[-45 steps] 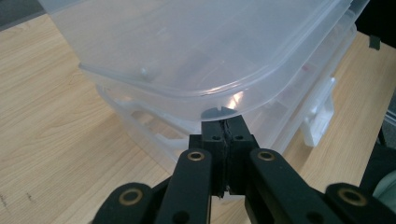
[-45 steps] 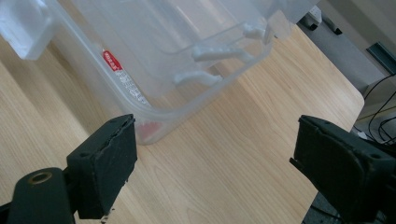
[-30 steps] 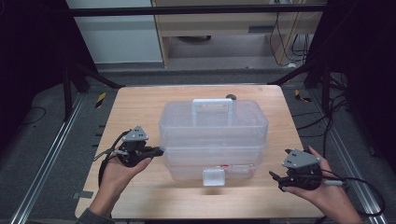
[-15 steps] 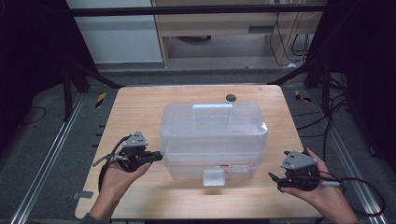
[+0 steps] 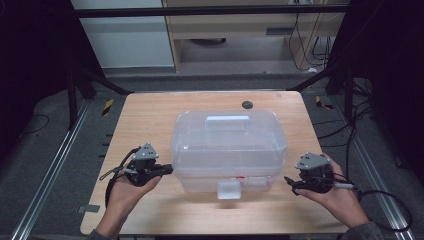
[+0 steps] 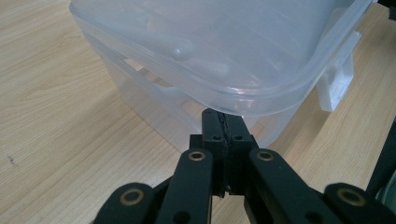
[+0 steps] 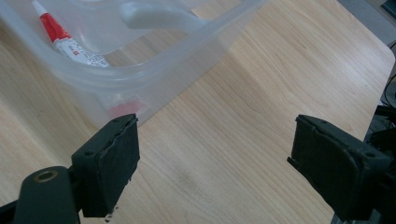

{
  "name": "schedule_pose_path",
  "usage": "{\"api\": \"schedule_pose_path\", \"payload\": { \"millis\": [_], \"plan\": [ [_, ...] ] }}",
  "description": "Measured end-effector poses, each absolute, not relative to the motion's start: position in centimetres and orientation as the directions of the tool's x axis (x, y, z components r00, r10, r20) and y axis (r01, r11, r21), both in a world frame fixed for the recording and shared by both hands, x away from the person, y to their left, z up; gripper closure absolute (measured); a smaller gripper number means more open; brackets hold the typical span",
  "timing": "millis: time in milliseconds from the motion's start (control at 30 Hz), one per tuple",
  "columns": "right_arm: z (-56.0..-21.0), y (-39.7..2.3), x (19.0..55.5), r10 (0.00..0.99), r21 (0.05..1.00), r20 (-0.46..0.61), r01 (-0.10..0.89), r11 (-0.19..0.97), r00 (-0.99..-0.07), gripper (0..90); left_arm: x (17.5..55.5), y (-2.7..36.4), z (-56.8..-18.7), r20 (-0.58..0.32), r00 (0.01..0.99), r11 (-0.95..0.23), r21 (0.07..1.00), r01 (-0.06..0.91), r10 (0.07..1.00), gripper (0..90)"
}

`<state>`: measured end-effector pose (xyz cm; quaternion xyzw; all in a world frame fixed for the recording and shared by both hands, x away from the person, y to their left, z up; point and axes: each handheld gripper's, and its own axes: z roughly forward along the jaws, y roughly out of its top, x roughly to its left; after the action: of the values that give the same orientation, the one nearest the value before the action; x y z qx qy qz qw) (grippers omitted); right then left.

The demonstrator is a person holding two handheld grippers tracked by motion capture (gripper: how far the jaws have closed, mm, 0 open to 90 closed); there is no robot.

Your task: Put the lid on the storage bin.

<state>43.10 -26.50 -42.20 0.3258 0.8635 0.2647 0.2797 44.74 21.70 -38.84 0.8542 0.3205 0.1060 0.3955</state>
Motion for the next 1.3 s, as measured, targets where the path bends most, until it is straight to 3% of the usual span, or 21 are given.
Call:
{"api": "schedule_pose_path", "payload": {
  "millis": [367, 500, 667, 1000, 1300],
  "plan": [
    [-42.9, -26.9, 44.0, 0.733, 0.645, -0.302, 0.435, 0.628, -0.610, 15.6, 44.4, 22.6, -38.9, -0.055, 0.754, -0.471, 0.751, 0.463, 0.654, 89.4],
    [-42.7, -27.8, 45.1, 0.753, 0.647, -0.292, 0.458, 0.610, -0.590, 16.3, 45.5, 24.9, -38.0, 0.046, 0.690, -0.486, 0.743, 0.460, 0.722, 89.4],
    [-42.1, -28.9, 47.3, 0.788, 0.654, -0.282, 0.491, 0.575, -0.548, 16.5, 47.8, 26.4, -37.8, 0.079, 0.652, -0.491, 0.726, 0.481, 0.755, 89.7],
    [-41.0, -30.7, 51.3, 0.872, 0.700, -0.221, 0.552, 0.454, -0.437, 16.8, 52.8, 26.8, -37.4, 0.079, 0.611, -0.462, 0.732, 0.501, 0.788, 89.9],
    [-42.2, -31.2, 55.4, 0.918, 0.684, -0.128, 0.637, 0.355, -0.374, 16.8, 55.7, 26.6, -39.1, 0.047, 0.576, -0.425, 0.725, 0.542, 0.816, 89.8]
  ]
}}
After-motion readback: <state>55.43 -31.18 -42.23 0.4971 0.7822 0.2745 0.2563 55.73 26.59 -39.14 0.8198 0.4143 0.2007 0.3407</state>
